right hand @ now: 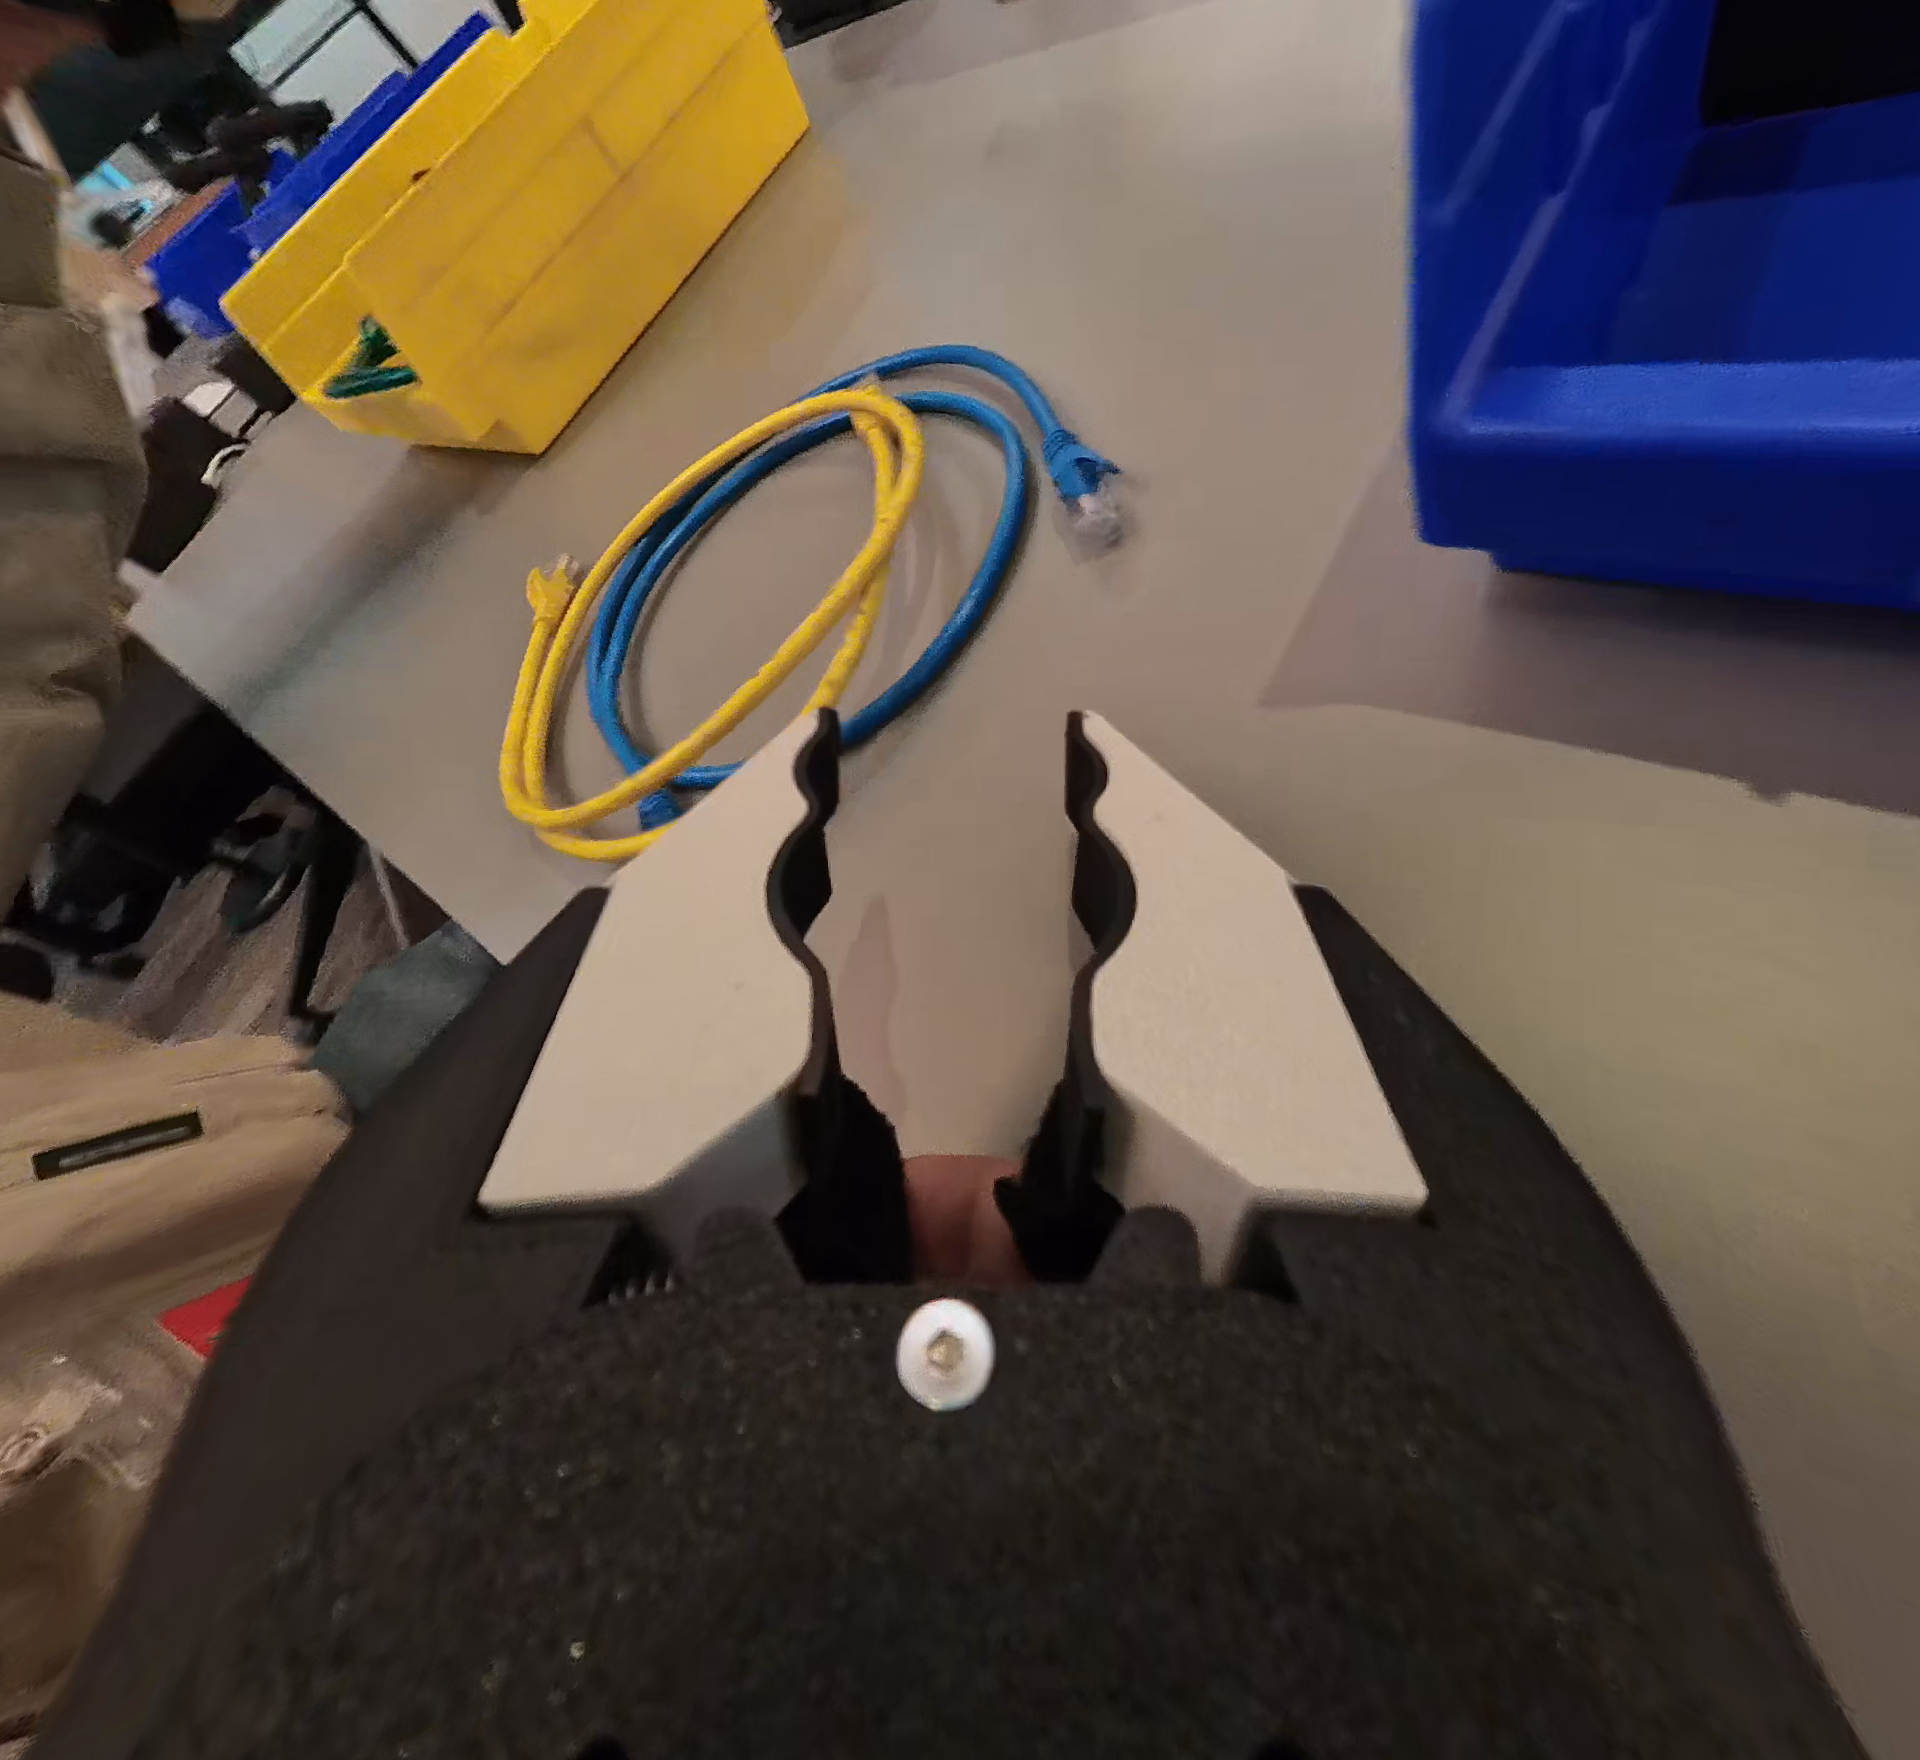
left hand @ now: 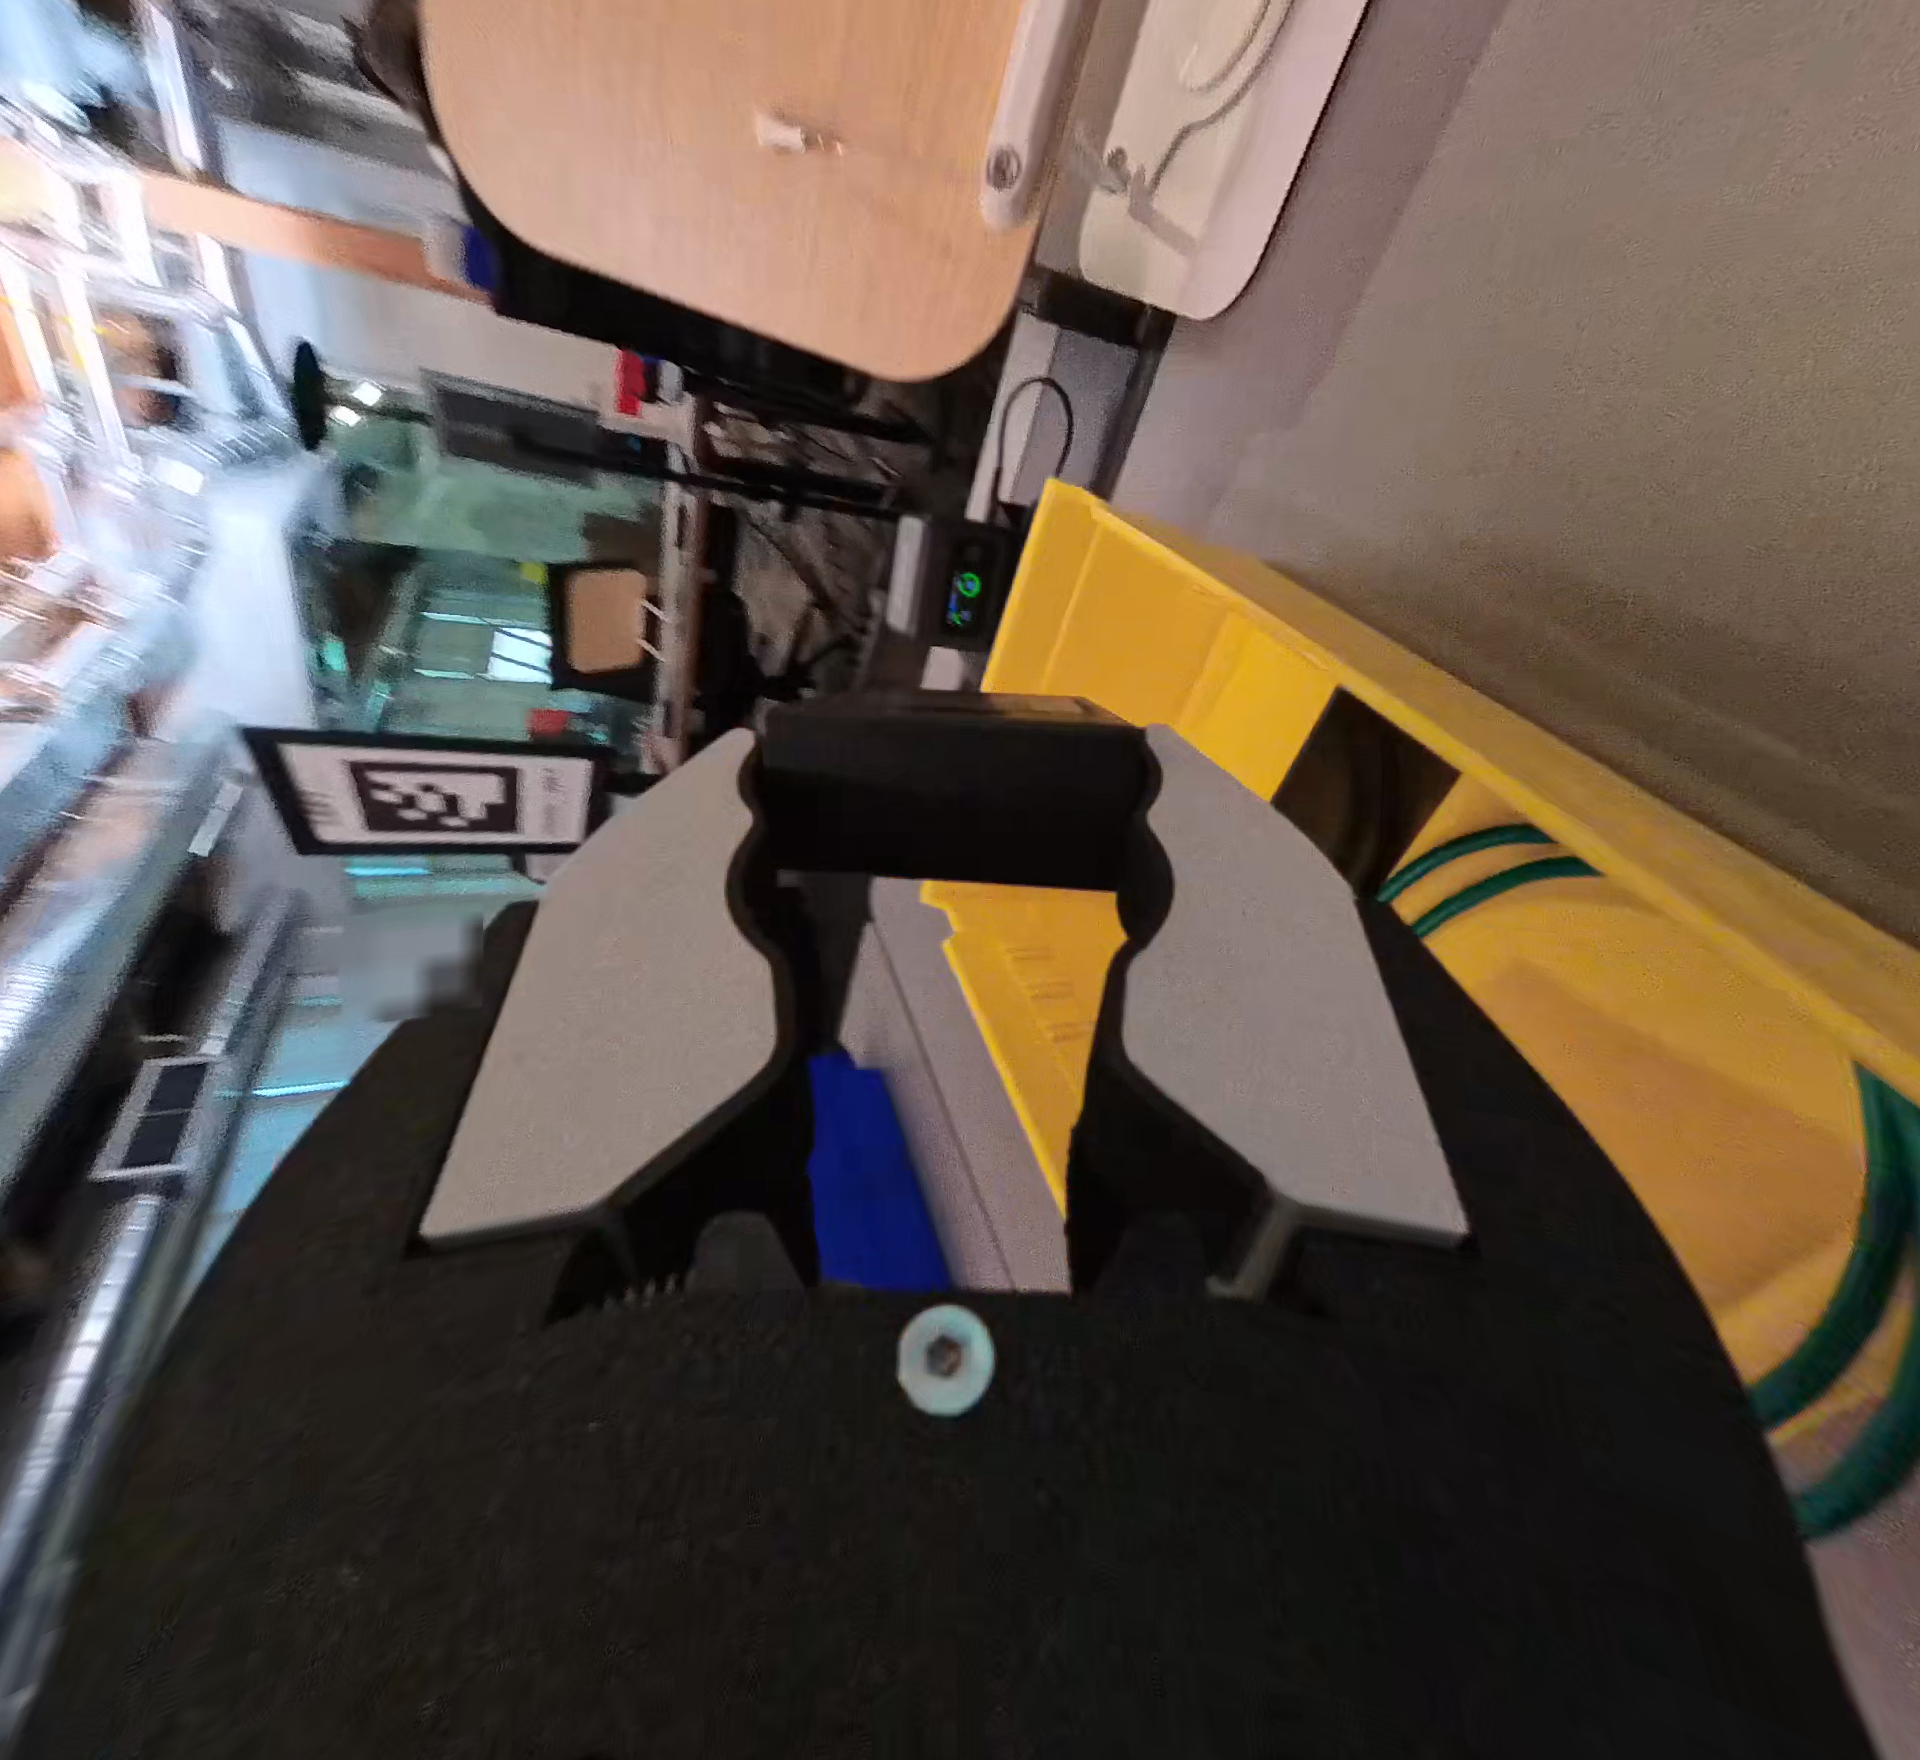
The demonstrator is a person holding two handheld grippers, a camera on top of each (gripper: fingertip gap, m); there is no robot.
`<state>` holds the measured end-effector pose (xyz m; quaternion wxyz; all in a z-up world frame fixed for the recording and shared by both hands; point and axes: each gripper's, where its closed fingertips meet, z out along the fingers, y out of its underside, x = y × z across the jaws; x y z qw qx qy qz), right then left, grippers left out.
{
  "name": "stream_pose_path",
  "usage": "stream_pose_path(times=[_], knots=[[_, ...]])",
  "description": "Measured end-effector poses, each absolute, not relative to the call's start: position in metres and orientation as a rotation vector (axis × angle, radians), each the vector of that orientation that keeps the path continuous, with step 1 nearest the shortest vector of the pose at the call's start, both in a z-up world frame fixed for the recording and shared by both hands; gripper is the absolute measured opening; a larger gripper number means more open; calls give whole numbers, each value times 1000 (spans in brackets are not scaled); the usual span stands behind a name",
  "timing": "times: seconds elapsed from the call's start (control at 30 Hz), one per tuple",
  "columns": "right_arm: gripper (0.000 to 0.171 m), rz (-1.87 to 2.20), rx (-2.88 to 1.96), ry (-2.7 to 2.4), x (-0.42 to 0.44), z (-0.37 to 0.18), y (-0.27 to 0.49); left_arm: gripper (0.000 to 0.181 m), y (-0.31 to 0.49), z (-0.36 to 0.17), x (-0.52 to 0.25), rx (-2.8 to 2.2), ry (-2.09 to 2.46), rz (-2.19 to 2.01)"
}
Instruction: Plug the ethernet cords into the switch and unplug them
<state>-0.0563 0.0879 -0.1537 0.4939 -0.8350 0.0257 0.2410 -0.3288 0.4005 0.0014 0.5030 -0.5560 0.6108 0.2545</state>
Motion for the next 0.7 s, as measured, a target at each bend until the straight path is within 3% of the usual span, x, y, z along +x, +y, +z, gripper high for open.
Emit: stream_pose_path(times=[0.3,0.47,0.7], knots=[[72,810,-1781,-346,-148,-67,143,63,245,-11,-266,-649,1529,724],[84,819,-1709,-485,-190,-37,171,62,210,-26,-244,-629,1535,687],[76,671,-1670,-546,-228,-37,181,62,190,-37,-212,-747,1502,588]])
